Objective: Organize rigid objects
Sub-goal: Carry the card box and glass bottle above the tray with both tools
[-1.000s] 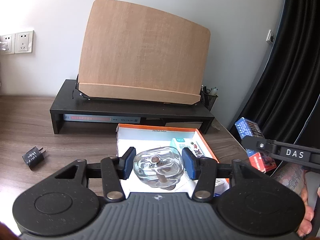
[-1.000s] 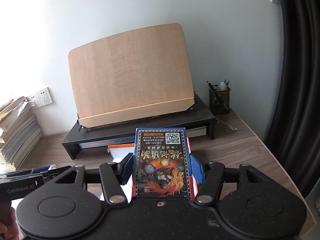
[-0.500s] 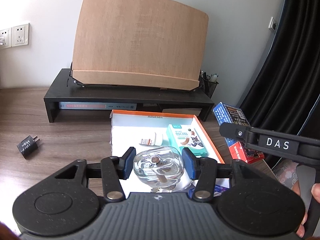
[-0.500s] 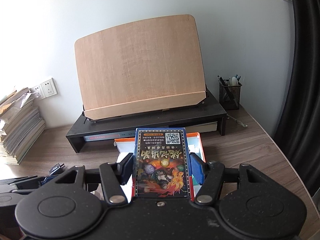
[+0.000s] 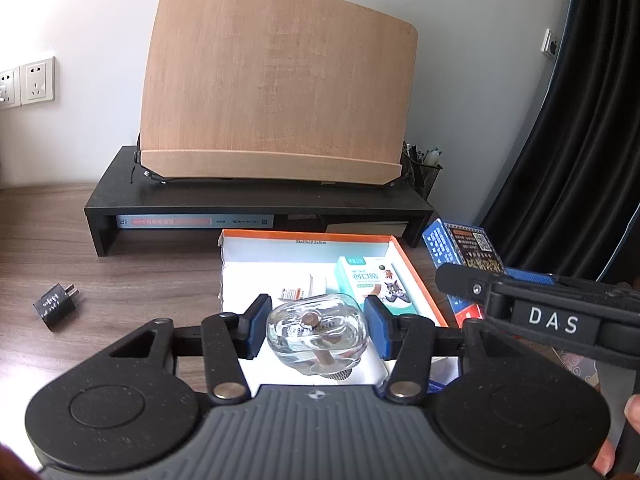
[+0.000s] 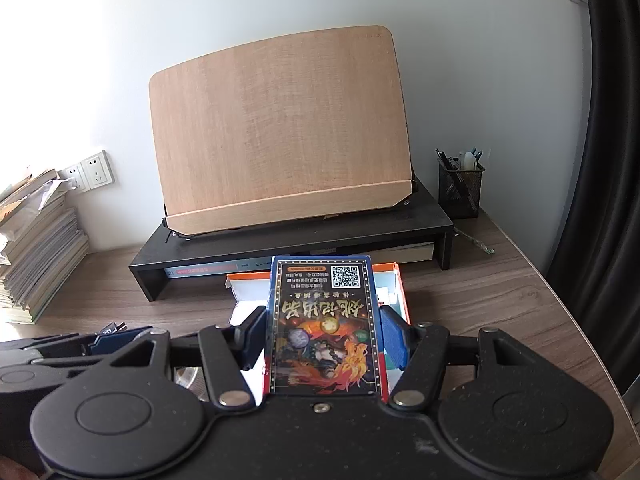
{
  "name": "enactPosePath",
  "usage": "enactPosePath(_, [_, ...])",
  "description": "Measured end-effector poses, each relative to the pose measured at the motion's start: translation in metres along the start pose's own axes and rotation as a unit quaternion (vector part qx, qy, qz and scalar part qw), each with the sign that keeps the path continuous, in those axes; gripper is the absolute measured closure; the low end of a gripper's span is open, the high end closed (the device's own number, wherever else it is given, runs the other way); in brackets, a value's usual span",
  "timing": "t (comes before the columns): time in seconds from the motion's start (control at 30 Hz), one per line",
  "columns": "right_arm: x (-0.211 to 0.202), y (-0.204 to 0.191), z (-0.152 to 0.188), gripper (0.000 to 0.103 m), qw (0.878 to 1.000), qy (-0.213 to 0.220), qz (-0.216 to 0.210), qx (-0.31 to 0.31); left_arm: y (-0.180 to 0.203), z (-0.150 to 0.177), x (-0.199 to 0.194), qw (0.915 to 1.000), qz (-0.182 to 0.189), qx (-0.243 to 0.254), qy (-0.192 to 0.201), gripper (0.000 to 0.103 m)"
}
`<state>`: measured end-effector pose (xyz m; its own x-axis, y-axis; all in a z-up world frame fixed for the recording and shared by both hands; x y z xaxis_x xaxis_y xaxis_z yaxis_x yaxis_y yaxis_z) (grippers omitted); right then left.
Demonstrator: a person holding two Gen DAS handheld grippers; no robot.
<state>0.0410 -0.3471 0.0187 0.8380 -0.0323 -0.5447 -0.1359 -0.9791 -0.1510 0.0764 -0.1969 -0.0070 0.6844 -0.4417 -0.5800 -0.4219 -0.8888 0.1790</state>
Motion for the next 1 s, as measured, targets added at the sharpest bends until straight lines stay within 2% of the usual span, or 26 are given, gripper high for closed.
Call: enactPosePath(1.0, [0.032, 0.012, -0.013, 0.032, 1.000, -0.010, 0.012, 0.005, 0.004, -0.032, 0.034, 1.0000, 0.001, 0.007, 0.003, 0.052])
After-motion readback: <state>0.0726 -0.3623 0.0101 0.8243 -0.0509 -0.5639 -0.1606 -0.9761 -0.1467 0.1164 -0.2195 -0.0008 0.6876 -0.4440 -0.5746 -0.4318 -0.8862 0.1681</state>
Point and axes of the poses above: each gripper's, at about its wrist camera, not at the fingertips, and x roughly the way its jaws point, y to its right, z to its underside, the point moved 5 cm from there along x, roughly the way its jaws point
